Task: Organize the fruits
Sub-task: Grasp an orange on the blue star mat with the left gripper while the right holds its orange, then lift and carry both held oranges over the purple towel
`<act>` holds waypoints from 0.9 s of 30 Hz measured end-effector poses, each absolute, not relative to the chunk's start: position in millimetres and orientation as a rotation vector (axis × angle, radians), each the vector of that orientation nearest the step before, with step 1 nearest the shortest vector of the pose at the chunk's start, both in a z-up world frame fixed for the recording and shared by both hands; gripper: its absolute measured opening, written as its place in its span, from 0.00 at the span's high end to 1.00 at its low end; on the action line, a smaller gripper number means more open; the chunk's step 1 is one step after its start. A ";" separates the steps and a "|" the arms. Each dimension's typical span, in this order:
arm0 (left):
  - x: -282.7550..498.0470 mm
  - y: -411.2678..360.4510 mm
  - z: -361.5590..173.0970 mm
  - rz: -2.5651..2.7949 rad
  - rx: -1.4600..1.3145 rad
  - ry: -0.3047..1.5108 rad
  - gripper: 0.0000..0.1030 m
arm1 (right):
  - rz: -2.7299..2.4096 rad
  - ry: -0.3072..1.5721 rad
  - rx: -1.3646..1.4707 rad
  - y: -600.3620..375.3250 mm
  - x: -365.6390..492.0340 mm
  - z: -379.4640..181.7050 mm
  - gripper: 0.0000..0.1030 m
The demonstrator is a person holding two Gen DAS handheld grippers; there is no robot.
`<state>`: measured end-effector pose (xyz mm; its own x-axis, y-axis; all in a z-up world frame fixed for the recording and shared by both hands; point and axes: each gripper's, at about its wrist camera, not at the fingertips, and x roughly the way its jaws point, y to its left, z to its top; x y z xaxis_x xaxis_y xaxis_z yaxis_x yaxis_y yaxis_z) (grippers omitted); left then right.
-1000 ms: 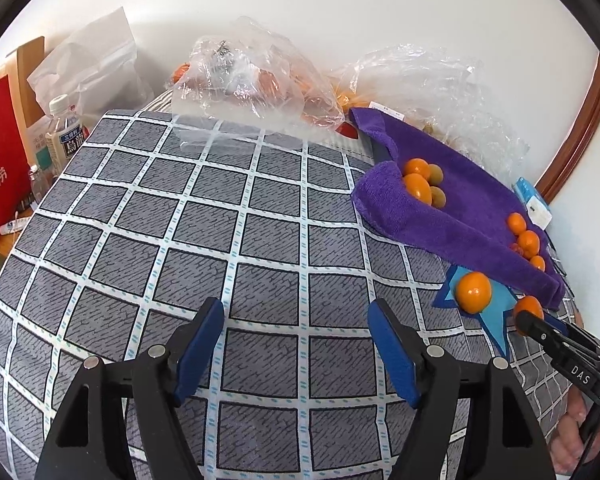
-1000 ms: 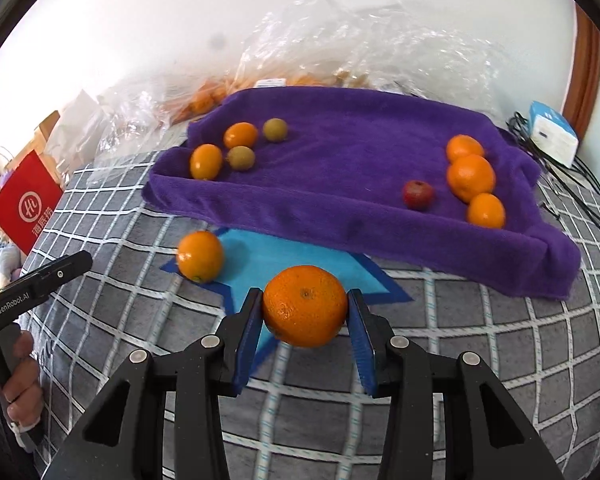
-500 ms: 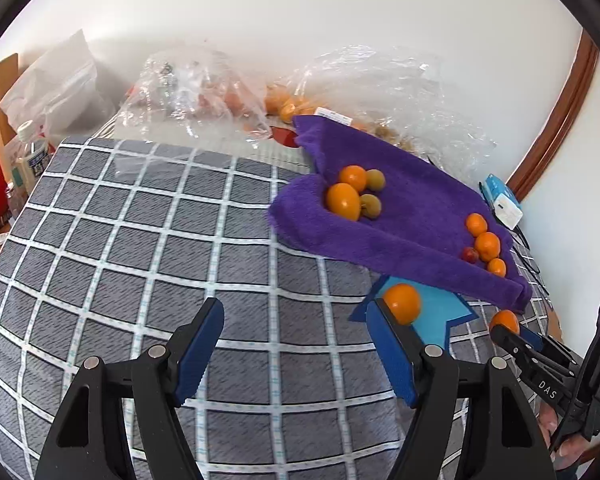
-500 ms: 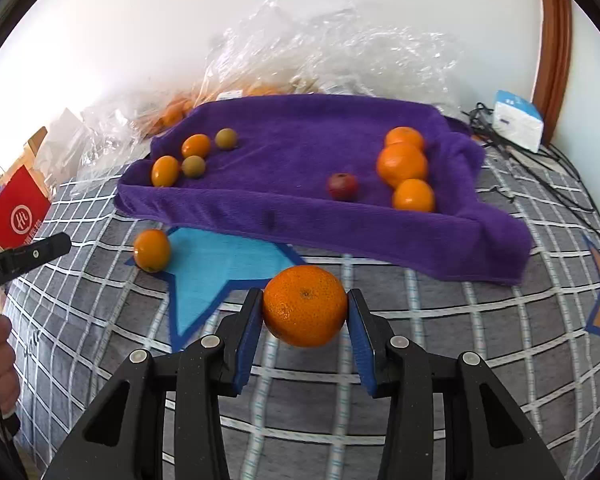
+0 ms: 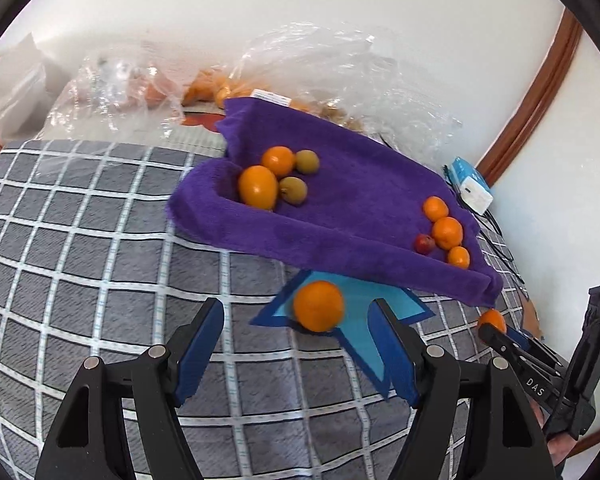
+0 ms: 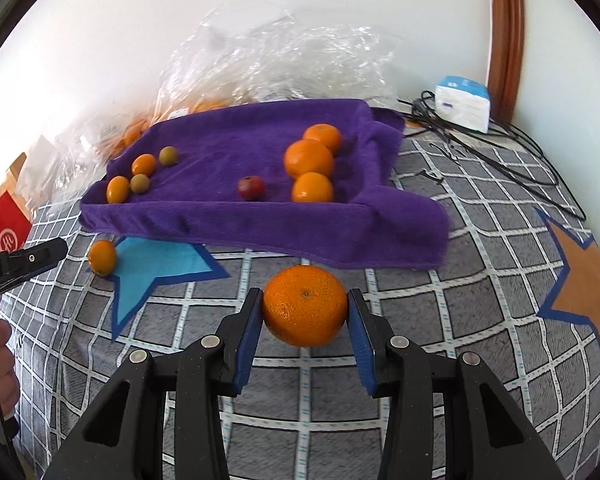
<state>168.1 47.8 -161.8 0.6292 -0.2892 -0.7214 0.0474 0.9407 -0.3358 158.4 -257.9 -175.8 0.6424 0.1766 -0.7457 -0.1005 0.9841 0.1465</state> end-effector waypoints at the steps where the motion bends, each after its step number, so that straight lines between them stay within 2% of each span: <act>1: 169.8 44.1 -161.9 -0.198 -0.291 0.875 0.29 | 0.156 0.861 0.098 -260.3 158.9 -176.7 0.60; 5: 179.6 29.1 -166.7 -0.177 -0.244 0.894 0.30 | 0.149 0.868 0.105 -266.2 160.9 -181.0 0.60; 8: 185.5 23.0 -173.6 -0.154 -0.230 0.918 0.34 | 0.142 0.875 0.108 -269.7 162.5 -183.7 0.60; 11: 189.9 18.6 -179.5 -0.140 -0.219 0.930 0.47 | 0.136 0.880 0.110 -272.3 163.6 -185.5 0.60; 13: 192.9 15.7 -183.4 -0.130 -0.208 0.944 0.60 | 0.131 0.882 0.110 -273.1 164.6 -186.1 0.60; 15: 193.8 12.8 -185.0 -0.130 -0.195 0.942 0.68 | 0.129 0.884 0.111 -273.4 165.2 -186.2 0.60; 27: 178.5 28.2 -164.4 -0.133 -0.236 0.912 0.68 | 0.125 0.867 0.087 -265.9 159.3 -172.1 0.60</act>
<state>178.5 28.2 -164.4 0.6063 -0.2137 -0.7660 0.0145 0.9660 -0.2580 159.3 -265.9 -172.1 0.6407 0.1443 -0.7541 -0.0740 0.9892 0.1265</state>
